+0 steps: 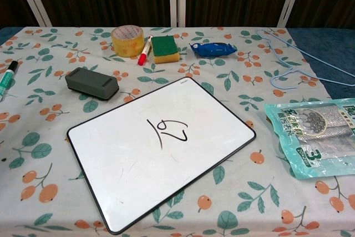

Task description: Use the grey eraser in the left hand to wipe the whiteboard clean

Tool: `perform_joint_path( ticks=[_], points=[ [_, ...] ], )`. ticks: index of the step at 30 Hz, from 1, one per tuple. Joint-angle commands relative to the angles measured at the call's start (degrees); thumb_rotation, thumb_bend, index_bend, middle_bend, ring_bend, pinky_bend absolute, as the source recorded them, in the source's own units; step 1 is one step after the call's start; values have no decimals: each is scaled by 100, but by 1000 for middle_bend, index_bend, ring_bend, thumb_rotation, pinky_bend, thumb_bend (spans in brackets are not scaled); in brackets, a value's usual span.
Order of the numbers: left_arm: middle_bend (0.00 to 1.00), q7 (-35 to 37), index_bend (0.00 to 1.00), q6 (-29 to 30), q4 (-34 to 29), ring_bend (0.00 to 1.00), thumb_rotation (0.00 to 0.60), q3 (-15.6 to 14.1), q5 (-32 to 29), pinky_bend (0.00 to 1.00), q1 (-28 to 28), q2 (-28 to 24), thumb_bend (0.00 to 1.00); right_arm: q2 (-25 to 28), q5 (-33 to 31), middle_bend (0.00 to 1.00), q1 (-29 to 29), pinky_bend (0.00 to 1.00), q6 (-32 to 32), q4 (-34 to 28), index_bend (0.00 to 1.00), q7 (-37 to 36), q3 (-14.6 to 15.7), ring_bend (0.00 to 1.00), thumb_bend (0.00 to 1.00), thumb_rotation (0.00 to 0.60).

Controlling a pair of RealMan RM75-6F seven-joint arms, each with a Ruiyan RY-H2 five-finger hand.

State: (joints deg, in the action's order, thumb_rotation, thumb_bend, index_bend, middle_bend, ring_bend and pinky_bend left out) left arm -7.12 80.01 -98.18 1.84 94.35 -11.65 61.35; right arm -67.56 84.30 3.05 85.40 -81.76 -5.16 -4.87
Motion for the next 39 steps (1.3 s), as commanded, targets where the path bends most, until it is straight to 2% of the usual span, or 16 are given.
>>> perform_joint_path(
  ticks=[1, 3, 5, 14, 22, 30, 33, 39],
  points=[
    [80, -242, 77, -419, -141, 52, 483, 120, 108, 157, -390, -49, 31, 0, -3, 0, -2, 0, 2, 3, 0, 5, 1, 0, 286, 600],
    [80, -302, 77, -791, -179, 52, 556, 199, 123, 157, -691, -13, 31, 11, -8, 0, -12, 0, 16, -7, 0, 3, -1, 0, 286, 600],
    [81, -282, 77, -1183, -163, 52, 596, 263, 94, 157, -991, 67, 32, 26, -3, 0, -25, 0, 38, -23, 0, 5, 1, 0, 286, 600],
    [96, 380, 98, -2794, 701, 52, 600, 437, -498, 157, -2105, 789, 67, 70, -45, 0, -88, 0, 83, -40, 0, -3, 9, 0, 287, 600],
    [110, 603, 112, -3450, 1715, 77, 600, 495, -741, 159, -2743, 1504, 119, 128, -57, 0, -101, 0, 117, -112, 0, 34, -18, 0, 289, 600],
    [129, 606, 131, -3885, 2158, 88, 600, 486, -955, 163, -3186, 1942, 189, 119, -91, 0, -109, 0, 85, -120, 0, 35, -16, 0, 290, 600],
    [154, 602, 169, -3960, 2293, 101, 600, 496, -1043, 169, -3283, 2039, 242, 129, -91, 0, -122, 0, 110, -122, 0, 21, -22, 0, 290, 600],
    [214, 519, 247, -4026, 2464, 124, 600, 457, -1199, 180, -3395, 2141, 285, 168, -124, 0, -142, 0, 121, -115, 0, -32, -43, 0, 290, 600]
  ],
)
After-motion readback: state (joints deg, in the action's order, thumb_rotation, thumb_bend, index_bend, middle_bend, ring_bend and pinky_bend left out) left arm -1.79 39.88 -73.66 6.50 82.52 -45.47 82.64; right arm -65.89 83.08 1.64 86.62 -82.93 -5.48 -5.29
